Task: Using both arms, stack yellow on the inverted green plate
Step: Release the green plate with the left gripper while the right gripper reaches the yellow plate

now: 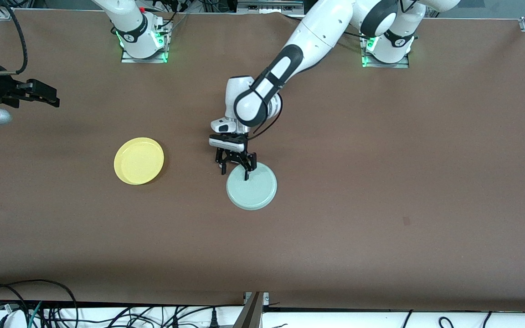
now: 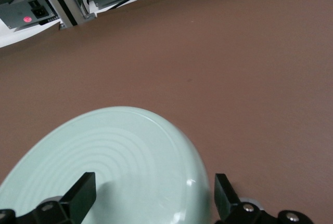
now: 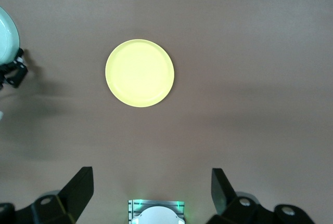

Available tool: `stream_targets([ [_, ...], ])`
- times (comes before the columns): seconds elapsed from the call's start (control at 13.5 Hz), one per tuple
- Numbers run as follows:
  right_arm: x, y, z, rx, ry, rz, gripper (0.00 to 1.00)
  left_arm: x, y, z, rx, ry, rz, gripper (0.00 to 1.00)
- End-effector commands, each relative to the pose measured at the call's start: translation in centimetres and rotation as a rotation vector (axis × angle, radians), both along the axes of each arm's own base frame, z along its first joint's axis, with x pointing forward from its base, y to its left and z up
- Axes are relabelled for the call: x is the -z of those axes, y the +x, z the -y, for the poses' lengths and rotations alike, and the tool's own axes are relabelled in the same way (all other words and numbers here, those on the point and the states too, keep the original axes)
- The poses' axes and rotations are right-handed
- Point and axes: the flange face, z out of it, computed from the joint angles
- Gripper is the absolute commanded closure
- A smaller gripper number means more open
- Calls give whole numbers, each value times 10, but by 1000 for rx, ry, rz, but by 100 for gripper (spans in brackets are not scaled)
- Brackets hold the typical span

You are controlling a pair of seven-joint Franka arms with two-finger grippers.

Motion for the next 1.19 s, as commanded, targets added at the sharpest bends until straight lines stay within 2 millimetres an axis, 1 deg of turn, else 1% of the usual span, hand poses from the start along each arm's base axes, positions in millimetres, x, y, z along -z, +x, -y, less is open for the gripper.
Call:
stream_targets([
  [0.0, -7, 0, -2, 5, 7, 9, 0, -20, 7, -9, -13, -90, -41, 0],
  [0.07, -6, 0, -1, 8, 5, 9, 0, -31, 18, -14, -49, -146, -83, 0],
  [0.15, -5, 1, 0, 12, 3, 10, 0, -38, 23, -14, -102, -231, -162, 0],
  [0.22, -5, 5, 9, 27, 5, 32, 0, -49, 29, -15, -157, -314, -240, 0],
  [0.3, 1, 11, 18, 47, 13, 49, 0, -66, 36, -17, -183, -384, -303, 0],
  [0.37, 11, 17, 24, 54, 21, 42, 0, -81, 46, -23, -217, -448, -358, 0],
  [0.45, 24, 23, 22, 50, 7, 21, 0, -102, 62, -34, -257, -525, -404, 0],
  [0.52, 29, 26, 20, 48, 6, 17, 0, -118, 73, -45, -286, -578, -439, 0],
  [0.59, 41, 29, 19, 52, 9, 2, 0, -129, 85, -58, -312, -618, -464, 0],
  [0.67, 55, 37, 21, 57, 16, 7, 0, -138, 94, -70, -339, -642, -482, 0],
  [0.74, 68, 41, 21, 58, 22, 17, 0, -155, 105, -81, -381, -668, -504, 0],
  [0.82, 88, 47, 22, 69, 35, 25, 0, -170, 113, -88, -428, -681, -533, 0],
  [0.89, 111, 48, 20, 84, 60, 13, 0, -181, 121, -98, -445, -671, -546, 0],
  [0.96, 138, 50, 20, 94, 82, 19, 0, -196, 128, -107, -443, -654, -560, 0],
  [1.11, 175, 47, 20, 100, 79, 44, 0, -225, 141, -131, -464, -607, -597, 0],
])
